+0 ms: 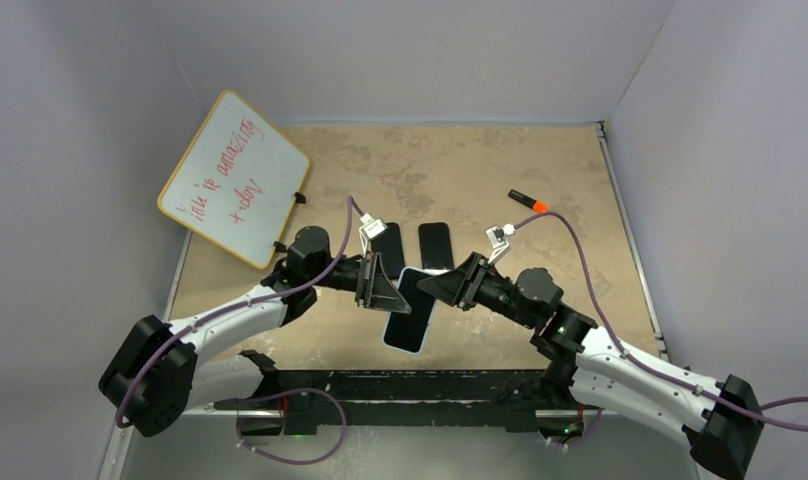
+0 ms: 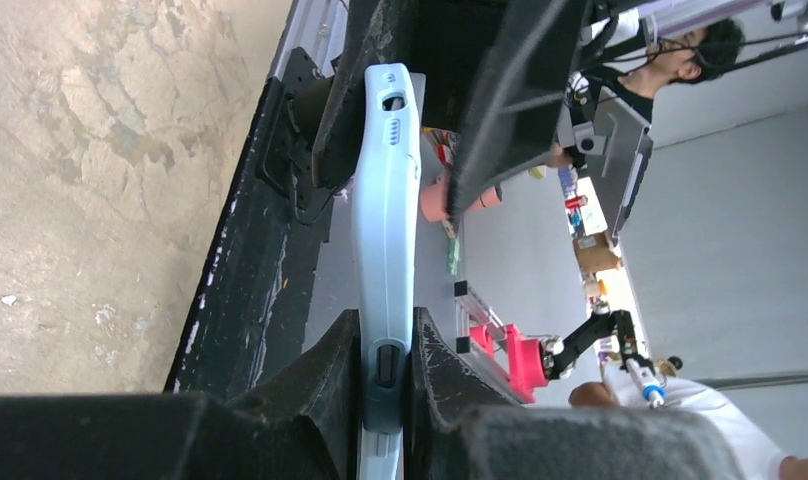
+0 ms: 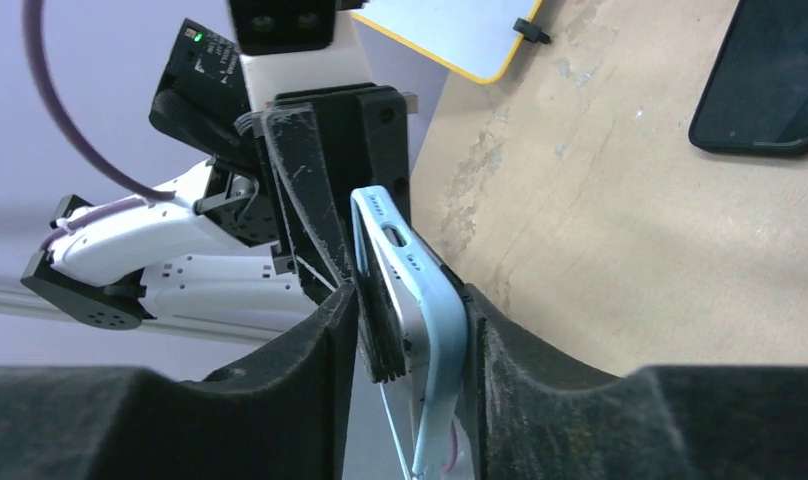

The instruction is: Put the phone into the phone case

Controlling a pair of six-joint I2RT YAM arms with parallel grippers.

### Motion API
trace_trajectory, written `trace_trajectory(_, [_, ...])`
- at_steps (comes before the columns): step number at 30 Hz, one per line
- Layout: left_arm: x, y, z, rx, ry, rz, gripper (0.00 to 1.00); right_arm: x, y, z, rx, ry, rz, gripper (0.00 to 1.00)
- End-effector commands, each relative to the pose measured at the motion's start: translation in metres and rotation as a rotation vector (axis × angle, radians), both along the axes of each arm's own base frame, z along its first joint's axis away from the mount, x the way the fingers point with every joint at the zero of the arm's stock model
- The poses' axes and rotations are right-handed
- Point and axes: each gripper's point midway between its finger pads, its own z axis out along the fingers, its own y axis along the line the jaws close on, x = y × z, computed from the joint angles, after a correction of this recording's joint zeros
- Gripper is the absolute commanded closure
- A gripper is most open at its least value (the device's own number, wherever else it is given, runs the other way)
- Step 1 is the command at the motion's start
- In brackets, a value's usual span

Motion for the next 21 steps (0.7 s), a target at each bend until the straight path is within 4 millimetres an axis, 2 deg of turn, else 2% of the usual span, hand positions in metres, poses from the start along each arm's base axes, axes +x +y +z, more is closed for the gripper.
trace_trajectory(1, [0.002, -0.001, 0.005, 0.018, -0.078, -0.006, 1.00, 0.003, -0.004, 0.053, 0.087, -0.119, -0.022, 0.65])
trace_trajectory(5, [0.007, 0.000, -0.006, 0.083, -0.070, 0.010, 1.00, 0.004, -0.002, 0.055, 0.071, -0.145, -0.014, 1.00])
trace_trajectory(12, [0.024, 0.007, -0.035, 0.287, -0.062, 0.082, 1.00, 0.013, -0.005, 0.056, -0.086, -0.246, -0.030, 1.00])
trace_trajectory(14, [0.023, 0.007, -0.033, 0.287, -0.057, 0.076, 1.00, 0.004, -0.001, 0.060, -0.089, -0.229, 0.026, 0.79])
trace_trajectory(15, [0.022, 0.006, -0.029, 0.273, -0.059, 0.075, 1.00, 0.002, -0.001, 0.063, -0.090, -0.234, 0.035, 0.64])
trace_trajectory(16, [0.021, 0.005, -0.024, 0.254, -0.059, 0.072, 1.00, 0.001, -0.002, 0.067, -0.081, -0.236, 0.037, 0.60])
trace_trajectory(17, [0.020, 0.004, -0.019, 0.229, -0.060, 0.069, 1.00, -0.001, -0.002, 0.070, -0.064, -0.233, 0.036, 0.60])
trace_trajectory(18, [0.020, 0.002, -0.013, 0.196, -0.072, 0.069, 1.00, -0.001, -0.003, 0.072, -0.051, -0.232, 0.031, 0.72])
trace_trajectory(19, [0.020, 0.001, -0.012, 0.189, -0.064, 0.069, 1.00, 0.000, -0.003, 0.071, -0.046, -0.231, 0.024, 0.89])
trace_trajectory(20, [0.020, 0.001, -0.013, 0.193, -0.054, 0.068, 1.00, 0.002, -0.005, 0.068, -0.047, -0.222, 0.010, 1.00])
trace_trajectory(21, [0.021, 0.001, -0.014, 0.202, -0.049, 0.072, 1.00, 0.004, -0.005, 0.066, -0.047, -0.211, -0.002, 1.00])
